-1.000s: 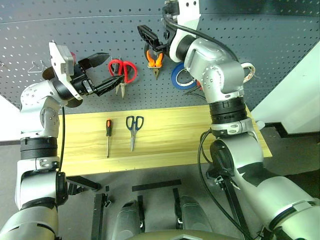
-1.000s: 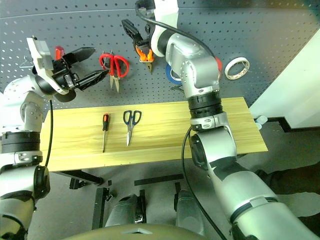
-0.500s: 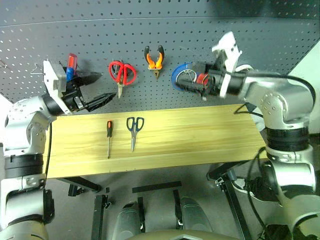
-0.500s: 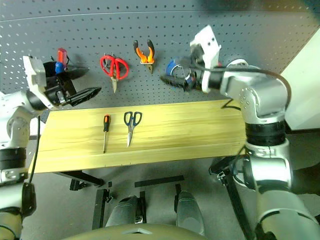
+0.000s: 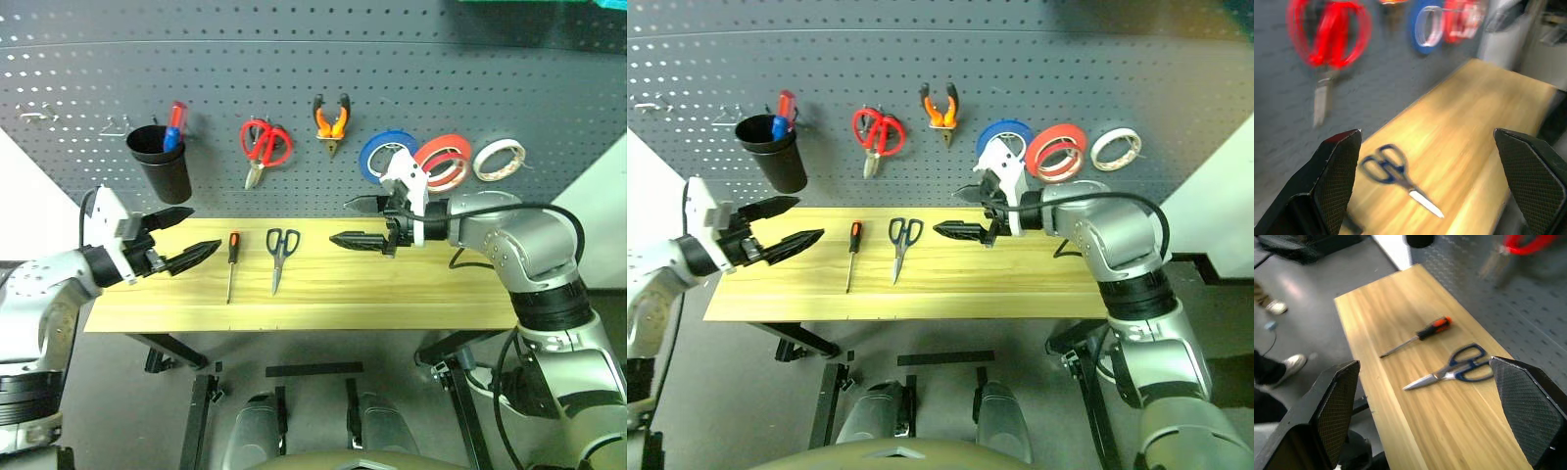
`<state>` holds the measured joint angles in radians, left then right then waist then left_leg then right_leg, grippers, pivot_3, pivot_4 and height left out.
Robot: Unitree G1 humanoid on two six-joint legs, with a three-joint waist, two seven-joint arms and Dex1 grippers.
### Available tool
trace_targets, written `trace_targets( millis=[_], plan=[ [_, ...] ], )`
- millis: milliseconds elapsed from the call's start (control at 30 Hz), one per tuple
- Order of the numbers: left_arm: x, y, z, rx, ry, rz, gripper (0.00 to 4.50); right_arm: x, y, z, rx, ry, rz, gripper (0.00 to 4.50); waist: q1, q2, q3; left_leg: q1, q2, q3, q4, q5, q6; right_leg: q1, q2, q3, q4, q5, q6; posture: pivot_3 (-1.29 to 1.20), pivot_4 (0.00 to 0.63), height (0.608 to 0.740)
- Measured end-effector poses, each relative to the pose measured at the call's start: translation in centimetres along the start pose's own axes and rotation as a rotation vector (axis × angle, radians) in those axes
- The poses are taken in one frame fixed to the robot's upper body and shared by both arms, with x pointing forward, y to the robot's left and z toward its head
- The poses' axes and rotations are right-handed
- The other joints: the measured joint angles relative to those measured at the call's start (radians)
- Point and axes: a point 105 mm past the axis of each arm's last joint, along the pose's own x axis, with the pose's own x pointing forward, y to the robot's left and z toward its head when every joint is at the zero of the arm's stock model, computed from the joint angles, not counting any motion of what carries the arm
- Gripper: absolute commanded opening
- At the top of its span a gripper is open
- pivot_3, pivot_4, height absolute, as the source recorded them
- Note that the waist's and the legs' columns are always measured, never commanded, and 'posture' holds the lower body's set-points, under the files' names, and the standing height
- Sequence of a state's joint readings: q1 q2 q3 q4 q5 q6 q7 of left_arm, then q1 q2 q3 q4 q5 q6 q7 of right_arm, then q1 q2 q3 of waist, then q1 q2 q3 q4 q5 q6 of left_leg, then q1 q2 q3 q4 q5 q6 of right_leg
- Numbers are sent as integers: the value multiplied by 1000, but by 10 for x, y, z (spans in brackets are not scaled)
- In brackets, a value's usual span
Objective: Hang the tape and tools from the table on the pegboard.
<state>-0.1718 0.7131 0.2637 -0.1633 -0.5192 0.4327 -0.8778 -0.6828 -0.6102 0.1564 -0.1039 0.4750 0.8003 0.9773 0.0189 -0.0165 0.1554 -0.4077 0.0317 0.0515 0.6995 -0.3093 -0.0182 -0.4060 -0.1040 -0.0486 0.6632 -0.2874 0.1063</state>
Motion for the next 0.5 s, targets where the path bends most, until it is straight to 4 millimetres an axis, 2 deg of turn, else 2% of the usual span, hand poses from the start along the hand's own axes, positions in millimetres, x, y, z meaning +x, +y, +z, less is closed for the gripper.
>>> trace_targets(
  millis=[133,300,400,500],
  plan=[
    [22,-15,-28,-58,89,97,4500,-9,-7,-11,-39,-24,24,4466,6,0,0,0,0,0,0,0,1,1,0,0,-1,0,0,67,155,732],
    [52,-31,-46,-116,135,228,4500,-27,-22,-25,-126,-46,55,4466,9,0,1,2,0,-1,0,0,1,1,1,0,-1,0,0,58,166,732],
    [68,-34,-48,-121,162,292,4500,-35,-26,-35,-162,-19,95,4466,8,0,1,2,0,-1,0,0,1,1,1,1,-2,0,0,48,171,732],
    [84,-30,-48,-119,198,365,4500,-42,-33,-34,-189,0,114,4466,6,1,2,2,0,0,0,0,1,2,1,1,-2,0,0,47,180,732]
  ],
)
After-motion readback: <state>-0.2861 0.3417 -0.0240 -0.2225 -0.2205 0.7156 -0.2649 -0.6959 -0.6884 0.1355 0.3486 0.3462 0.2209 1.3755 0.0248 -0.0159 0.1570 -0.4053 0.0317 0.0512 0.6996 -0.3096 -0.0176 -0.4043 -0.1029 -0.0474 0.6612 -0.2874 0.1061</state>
